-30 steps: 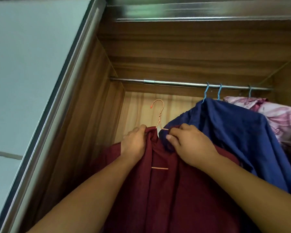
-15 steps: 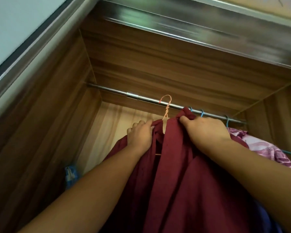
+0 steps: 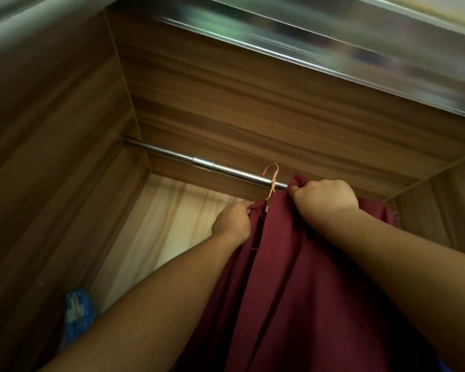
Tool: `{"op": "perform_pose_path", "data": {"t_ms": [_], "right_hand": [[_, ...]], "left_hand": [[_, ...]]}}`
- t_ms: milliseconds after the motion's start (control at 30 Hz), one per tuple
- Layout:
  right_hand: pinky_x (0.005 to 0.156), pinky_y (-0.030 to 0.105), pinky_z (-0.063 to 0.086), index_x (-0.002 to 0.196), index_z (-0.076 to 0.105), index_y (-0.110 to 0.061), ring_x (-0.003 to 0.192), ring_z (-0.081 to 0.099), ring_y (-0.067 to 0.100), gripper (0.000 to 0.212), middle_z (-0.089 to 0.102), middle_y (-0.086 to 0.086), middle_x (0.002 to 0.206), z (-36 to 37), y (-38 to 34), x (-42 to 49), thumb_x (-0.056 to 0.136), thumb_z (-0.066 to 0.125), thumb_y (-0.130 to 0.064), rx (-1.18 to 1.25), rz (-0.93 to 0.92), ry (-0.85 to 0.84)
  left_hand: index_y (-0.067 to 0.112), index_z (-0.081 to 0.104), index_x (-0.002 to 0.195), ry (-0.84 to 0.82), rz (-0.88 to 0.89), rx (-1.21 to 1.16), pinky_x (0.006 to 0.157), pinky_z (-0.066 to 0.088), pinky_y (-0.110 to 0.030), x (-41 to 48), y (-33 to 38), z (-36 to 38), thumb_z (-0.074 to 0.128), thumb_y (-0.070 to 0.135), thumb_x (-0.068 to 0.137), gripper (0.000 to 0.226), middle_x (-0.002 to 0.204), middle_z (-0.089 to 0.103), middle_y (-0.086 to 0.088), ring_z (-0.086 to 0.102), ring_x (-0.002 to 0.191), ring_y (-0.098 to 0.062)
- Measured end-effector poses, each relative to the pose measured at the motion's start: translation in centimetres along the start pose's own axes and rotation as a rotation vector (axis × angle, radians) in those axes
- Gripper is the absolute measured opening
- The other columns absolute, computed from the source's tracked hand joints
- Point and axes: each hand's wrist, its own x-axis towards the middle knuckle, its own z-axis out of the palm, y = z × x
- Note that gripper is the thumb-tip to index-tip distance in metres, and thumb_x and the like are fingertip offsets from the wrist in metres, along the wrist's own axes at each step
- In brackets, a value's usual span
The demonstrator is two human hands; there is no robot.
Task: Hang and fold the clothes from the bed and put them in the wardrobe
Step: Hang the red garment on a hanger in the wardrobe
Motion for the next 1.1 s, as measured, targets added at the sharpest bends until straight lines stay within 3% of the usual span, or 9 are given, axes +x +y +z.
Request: {"op": "perform_pose_path", "data": {"t_ms": [233,333,467,600,667,733,867,967,1100], "right_hand": [[0.070,0.036,0.037,0.130,0.052,-0.016,0.111,0.061,0.032,0.035,0.061,0.009,0.124,1.8,-1.6,-1.6,0.103,0.030,-0.012,0.026,-0.039,0.043],[0.075,0.043,0.039,0.104,0.066,-0.012,0.097,0.056,0.034,0.039,0.060,0.012,0.105,3.5,-2.7,-2.7,0.096,0.028,-0.013,-0.064,-0.098,0.263],[0.068,0.042,0.031,0.079,0.069,-0.012,0.074,0.051,0.030,0.032,0.054,0.010,0.080,4.9,-4.0,-2.8,0.090,0.039,-0.009,-0.047,-0.202,0.581],[0.063,0.039,0.037,0.075,0.070,-0.013,0.064,0.056,0.030,0.031,0.060,0.010,0.075,5.0,-5.4,-3.3,0.084,0.040,-0.012,0.058,-0.198,0.498],[0.064,0.040,0.039,0.078,0.070,-0.014,0.066,0.060,0.032,0.034,0.064,0.011,0.077,4.8,-6.2,-4.2,0.084,0.037,-0.018,0.148,-0.187,0.443],[0.065,0.040,0.040,0.082,0.070,-0.016,0.067,0.061,0.032,0.034,0.066,0.009,0.076,4.3,-7.5,-5.3,0.083,0.036,-0.023,0.250,-0.192,0.423],[0.064,0.039,0.043,0.090,0.071,-0.015,0.067,0.060,0.028,0.032,0.066,0.004,0.076,3.9,-11.6,-8.1,0.083,0.041,-0.021,0.462,-0.218,0.429],[0.064,0.037,0.046,0.091,0.072,-0.018,0.066,0.059,0.025,0.033,0.063,0.000,0.073,4.5,-13.3,-10.0,0.082,0.040,-0.021,0.558,-0.214,0.420],[0.062,0.037,0.049,0.081,0.067,-0.020,0.065,0.057,0.023,0.028,0.059,-0.001,0.071,4.9,-14.2,-12.2,0.079,0.039,-0.018,0.632,-0.262,0.373]], "left_hand": [[0.018,0.070,0.108,-0.022,-0.020,-0.200,0.080,0.053,-0.032,-1.6,-1.5,1.7,0.042,0.013,0.100,0.029,0.089,0.066,0.006,0.062,0.086,-0.018],[0.017,0.065,0.110,0.030,-0.016,-0.292,0.080,0.053,-0.035,-3.2,-2.3,2.6,0.039,0.012,0.101,0.028,0.092,0.069,0.001,0.064,0.088,-0.020],[0.019,0.063,0.117,0.116,0.042,-0.305,0.079,0.050,-0.029,-5.2,-3.1,3.5,0.036,0.011,0.102,0.032,0.101,0.071,0.002,0.065,0.090,-0.014],[0.017,0.059,0.132,0.118,0.057,-0.251,0.092,0.052,-0.035,-6.5,-3.0,4.2,0.035,0.014,0.101,0.040,0.113,0.070,-0.004,0.066,0.105,-0.020],[0.011,0.057,0.136,0.110,0.057,-0.252,0.090,0.049,-0.020,-7.4,-2.8,4.2,0.038,0.005,0.103,0.039,0.117,0.069,-0.009,0.065,0.108,-0.020],[0.009,0.061,0.129,0.099,0.045,-0.319,0.076,0.041,-0.004,-8.7,-2.0,3.8,0.040,0.000,0.102,0.035,0.109,0.071,-0.007,0.066,0.098,-0.010],[0.019,0.066,0.100,0.053,0.000,-0.425,0.071,0.043,-0.004,-10.4,-2.5,3.7,0.046,0.001,0.101,0.027,0.090,0.067,0.012,0.060,0.077,0.016],[0.022,0.071,0.112,0.064,-0.013,-0.319,0.074,0.044,-0.003,-11.9,-4.0,3.2,0.046,0.011,0.104,0.028,0.094,0.074,0.013,0.066,0.085,0.010],[0.016,0.056,0.140,0.057,0.005,-0.311,0.092,0.038,-0.002,-12.4,-5.7,2.0,0.038,0.007,0.106,0.040,0.123,0.068,0.003,0.062,0.111,-0.002]]}}
